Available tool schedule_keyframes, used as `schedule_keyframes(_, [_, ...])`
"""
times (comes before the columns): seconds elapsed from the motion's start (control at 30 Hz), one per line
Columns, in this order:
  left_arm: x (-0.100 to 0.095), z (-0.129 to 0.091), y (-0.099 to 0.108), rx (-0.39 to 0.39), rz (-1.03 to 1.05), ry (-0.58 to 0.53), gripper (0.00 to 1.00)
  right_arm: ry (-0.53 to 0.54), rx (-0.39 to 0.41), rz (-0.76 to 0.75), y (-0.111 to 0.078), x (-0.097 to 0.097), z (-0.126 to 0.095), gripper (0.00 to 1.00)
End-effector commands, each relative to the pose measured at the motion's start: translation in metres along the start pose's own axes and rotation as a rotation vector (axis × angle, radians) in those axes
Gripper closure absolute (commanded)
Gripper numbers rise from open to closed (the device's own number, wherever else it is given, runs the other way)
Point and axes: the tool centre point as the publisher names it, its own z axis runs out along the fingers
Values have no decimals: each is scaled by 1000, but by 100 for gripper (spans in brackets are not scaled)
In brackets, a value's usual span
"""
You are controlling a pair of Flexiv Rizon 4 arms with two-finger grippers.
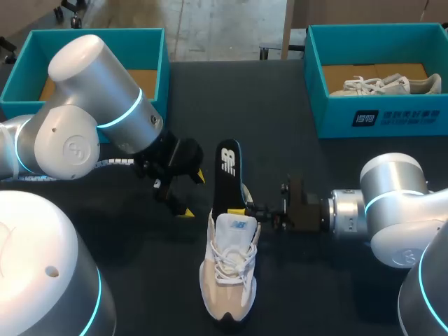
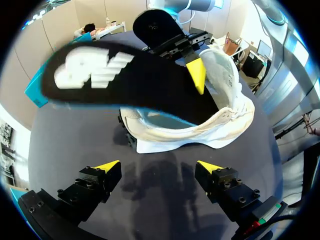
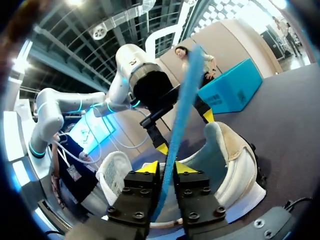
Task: Take the shoe out of the shoebox, open the shoe tongue, remove and reinsert the insole, then place the shoe into the shoebox
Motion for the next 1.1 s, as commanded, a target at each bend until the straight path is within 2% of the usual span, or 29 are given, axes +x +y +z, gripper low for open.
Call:
schedule_keyframes(0.03, [1,0,1,2,1,-2,0,6,7,-11,7,3,0,62])
schedule_keyframes(0.57, [1,0,1,2,1,-2,0,15,24,-46,30,-1,16,61])
schedule_keyframes(0.73, [1,0,1,2,1,-2,0,-14,37,-38,35,-5,23,63])
schedule_keyframes(0.83, [1,0,1,2,1,-2,0,-31,46,-36,36,-8,26,67])
schedule_keyframes(0.87, [1,0,1,2,1,-2,0,-37,49,-33,36,-8,27,73])
schedule_keyframes(0.93, [1,0,1,2,1,-2,0,-53,54,-26,36,-10,28,100])
schedule_keyframes(1.1, [1,0,1,2,1,-2,0,-62,61,-6,33,-17,27,100])
